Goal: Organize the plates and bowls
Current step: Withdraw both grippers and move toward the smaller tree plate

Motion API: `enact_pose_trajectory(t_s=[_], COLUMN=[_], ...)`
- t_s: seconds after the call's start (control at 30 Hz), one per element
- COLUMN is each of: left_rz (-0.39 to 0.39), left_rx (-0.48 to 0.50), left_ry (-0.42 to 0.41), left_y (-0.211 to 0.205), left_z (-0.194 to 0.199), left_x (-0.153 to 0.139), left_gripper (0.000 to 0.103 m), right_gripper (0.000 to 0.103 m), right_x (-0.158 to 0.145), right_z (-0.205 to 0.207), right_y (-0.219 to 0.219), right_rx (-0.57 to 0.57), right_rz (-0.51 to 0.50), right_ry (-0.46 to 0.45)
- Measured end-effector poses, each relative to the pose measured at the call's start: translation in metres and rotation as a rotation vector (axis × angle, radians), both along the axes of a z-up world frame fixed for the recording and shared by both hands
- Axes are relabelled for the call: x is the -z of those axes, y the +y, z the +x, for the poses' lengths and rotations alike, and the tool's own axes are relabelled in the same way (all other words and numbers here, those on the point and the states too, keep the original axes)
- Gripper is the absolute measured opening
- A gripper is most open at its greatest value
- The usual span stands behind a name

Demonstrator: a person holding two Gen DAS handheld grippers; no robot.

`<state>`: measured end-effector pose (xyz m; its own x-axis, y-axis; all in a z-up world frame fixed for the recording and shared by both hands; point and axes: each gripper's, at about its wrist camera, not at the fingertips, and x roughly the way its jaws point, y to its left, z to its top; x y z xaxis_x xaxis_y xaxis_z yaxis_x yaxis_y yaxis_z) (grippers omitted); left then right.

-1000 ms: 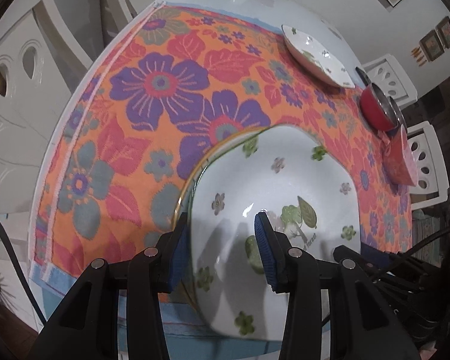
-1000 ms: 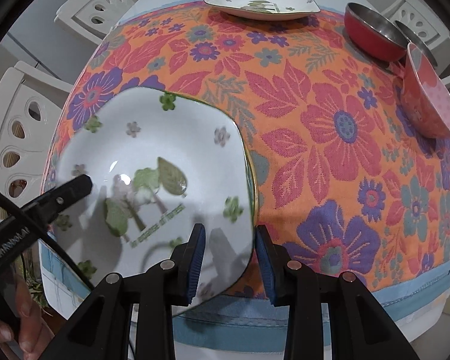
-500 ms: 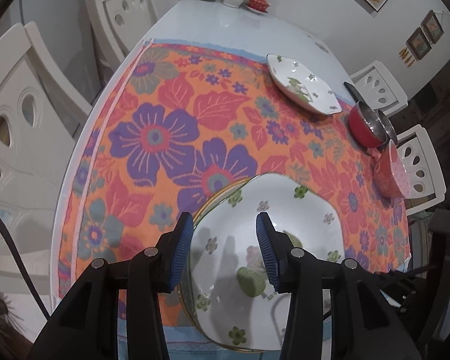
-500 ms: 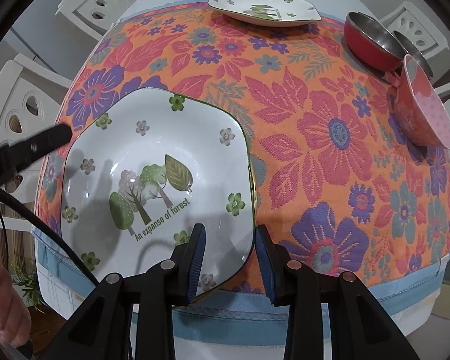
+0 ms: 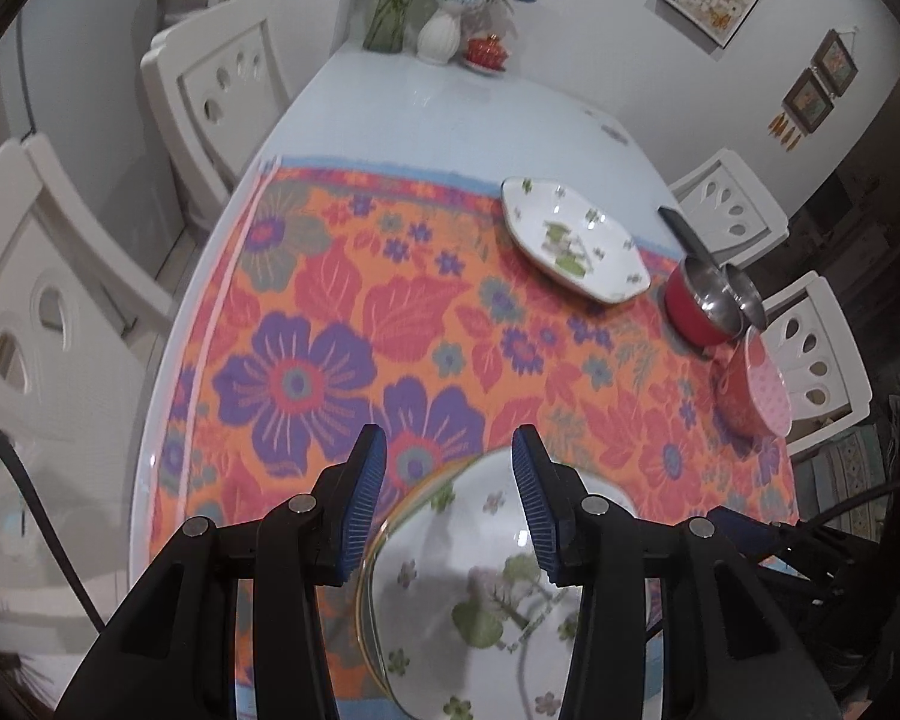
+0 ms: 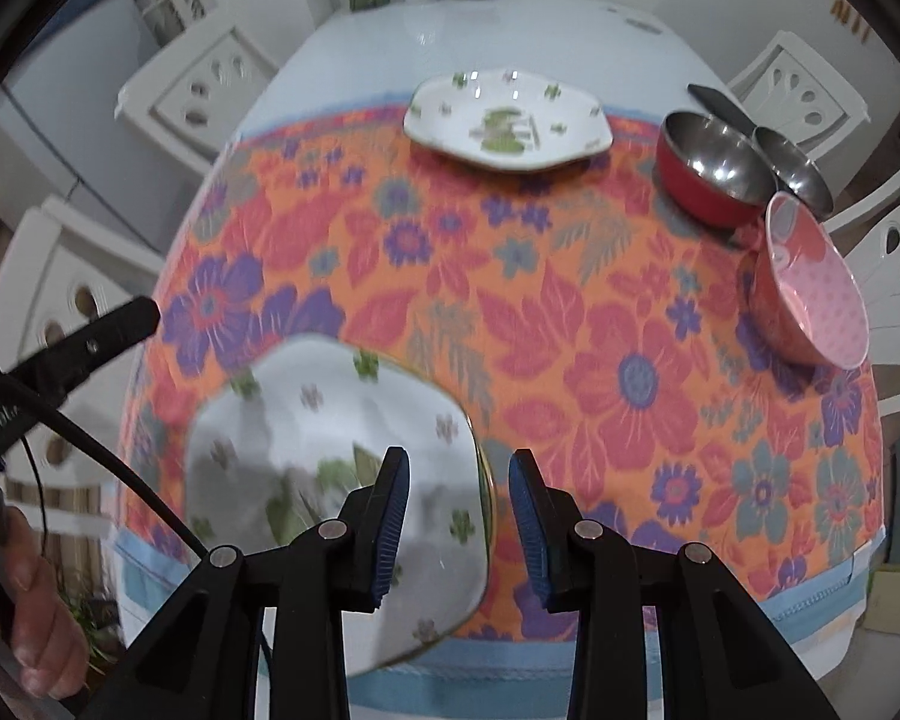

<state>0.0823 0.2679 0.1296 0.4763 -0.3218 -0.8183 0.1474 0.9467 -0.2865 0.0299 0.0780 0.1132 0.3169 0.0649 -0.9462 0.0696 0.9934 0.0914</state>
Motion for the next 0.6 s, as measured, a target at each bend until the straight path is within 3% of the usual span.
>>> enact_pose_trajectory(t_s=[0.43,0.6], left_rz=[0.043,0.023], left_rx=[0.124,0.160], left_ry=[-0.128,-0.141], left_y=[-0.026,-0.033], left_z=[0.043,0.064], left_x=[-0.035,-0.039], left_gripper=[0.041,0.045], right_gripper=[0.033,0.033], right_x=[-0.012,-0.009], right_z=[0.036,0.049], right_y=[-0.010,-0.016], right_rx=[0.117,0.147], right_rz=[0.104,0.107], right_ry=[-0.025,-0.027])
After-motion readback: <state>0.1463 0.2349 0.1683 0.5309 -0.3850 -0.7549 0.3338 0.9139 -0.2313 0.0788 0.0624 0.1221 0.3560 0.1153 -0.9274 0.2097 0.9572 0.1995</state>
